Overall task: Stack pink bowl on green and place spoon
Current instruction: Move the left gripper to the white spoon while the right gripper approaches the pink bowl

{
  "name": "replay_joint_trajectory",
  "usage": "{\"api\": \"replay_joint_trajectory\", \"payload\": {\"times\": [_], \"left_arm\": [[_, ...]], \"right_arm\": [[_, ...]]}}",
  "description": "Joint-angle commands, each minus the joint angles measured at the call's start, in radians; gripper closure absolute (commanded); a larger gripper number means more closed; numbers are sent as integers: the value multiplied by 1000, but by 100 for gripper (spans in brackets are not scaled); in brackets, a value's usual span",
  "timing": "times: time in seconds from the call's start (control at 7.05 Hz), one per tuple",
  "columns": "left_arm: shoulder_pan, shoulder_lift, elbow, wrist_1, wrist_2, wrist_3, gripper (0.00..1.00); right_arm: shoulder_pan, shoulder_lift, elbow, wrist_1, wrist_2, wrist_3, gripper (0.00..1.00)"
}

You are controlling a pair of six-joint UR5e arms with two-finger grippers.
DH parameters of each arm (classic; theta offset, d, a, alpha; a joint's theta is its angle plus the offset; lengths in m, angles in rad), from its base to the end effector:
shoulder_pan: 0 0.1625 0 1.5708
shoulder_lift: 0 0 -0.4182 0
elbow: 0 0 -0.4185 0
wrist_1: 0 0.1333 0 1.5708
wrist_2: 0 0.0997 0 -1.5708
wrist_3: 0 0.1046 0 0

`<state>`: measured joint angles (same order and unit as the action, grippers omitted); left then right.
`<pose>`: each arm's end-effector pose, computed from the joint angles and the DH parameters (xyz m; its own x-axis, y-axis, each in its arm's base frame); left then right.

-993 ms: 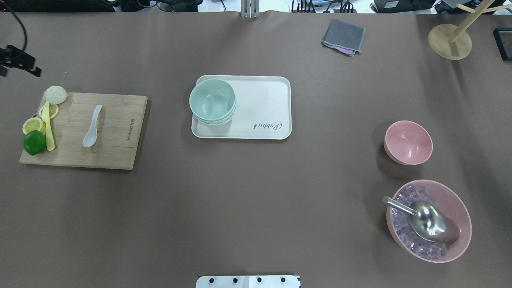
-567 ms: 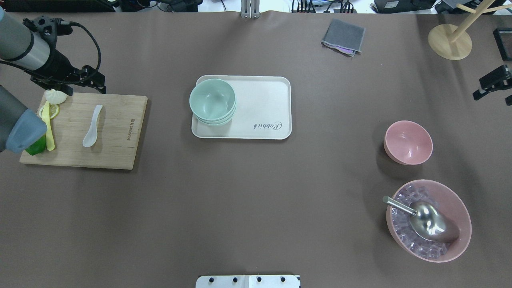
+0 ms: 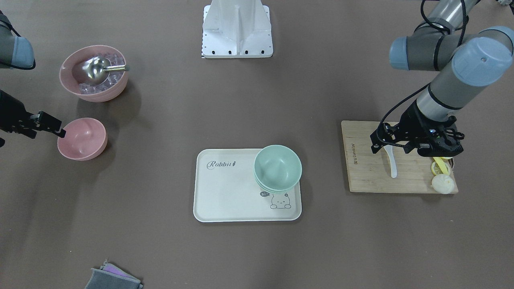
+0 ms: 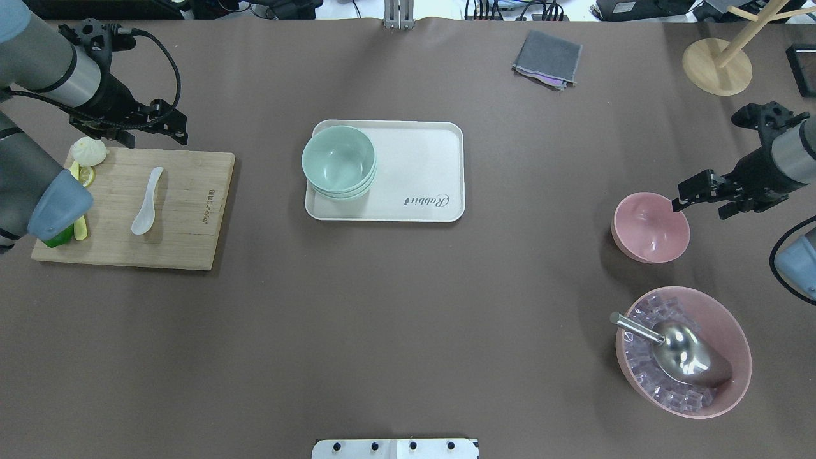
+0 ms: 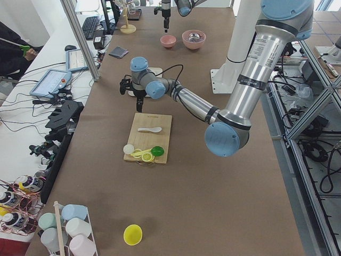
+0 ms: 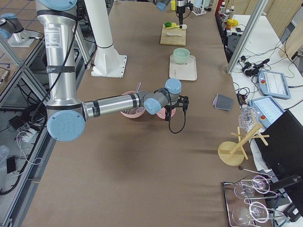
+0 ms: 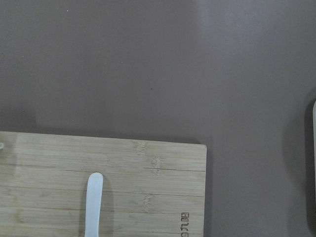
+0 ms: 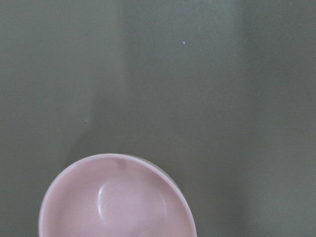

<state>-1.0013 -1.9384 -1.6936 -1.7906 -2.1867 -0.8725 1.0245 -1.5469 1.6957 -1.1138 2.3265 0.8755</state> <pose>0.2895 -0.5873 0.3554 0.6245 -0.0022 -0.7810 0.1081 0.9906 0.0837 -0.2327 -0.5012 0.5243 0.5963 0.0834 0.7984 -0.0481 0.9965 -0.0681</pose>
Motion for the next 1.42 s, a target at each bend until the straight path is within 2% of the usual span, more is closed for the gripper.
{"api": "replay_joint_trajectory", "payload": {"times": [0.0, 0.14, 0.28, 0.57, 0.85, 1.13, 1.28], "left_arm": [[1, -8, 2, 0, -2, 0, 1], [1, -10, 2, 0, -1, 0, 1], [1, -10, 3, 0, -1, 0, 2], [3, -14, 6, 0, 1, 1, 2], [29, -37, 57, -1, 4, 6, 2], [73, -34, 101, -3, 102, 7, 2], [73, -27, 115, -7, 104, 21, 3]], "right_arm": [[-60, -10, -46, 29, -61, 13, 0], [-63, -10, -51, 29, -59, 19, 26], [-64, -9, -53, 29, -59, 7, 99], [-66, 4, -50, 29, -50, 5, 100], [-19, 7, -37, 29, 9, 7, 100], [55, 16, -4, 35, 69, 19, 100], [68, 42, -4, 34, 73, 20, 100]]}}
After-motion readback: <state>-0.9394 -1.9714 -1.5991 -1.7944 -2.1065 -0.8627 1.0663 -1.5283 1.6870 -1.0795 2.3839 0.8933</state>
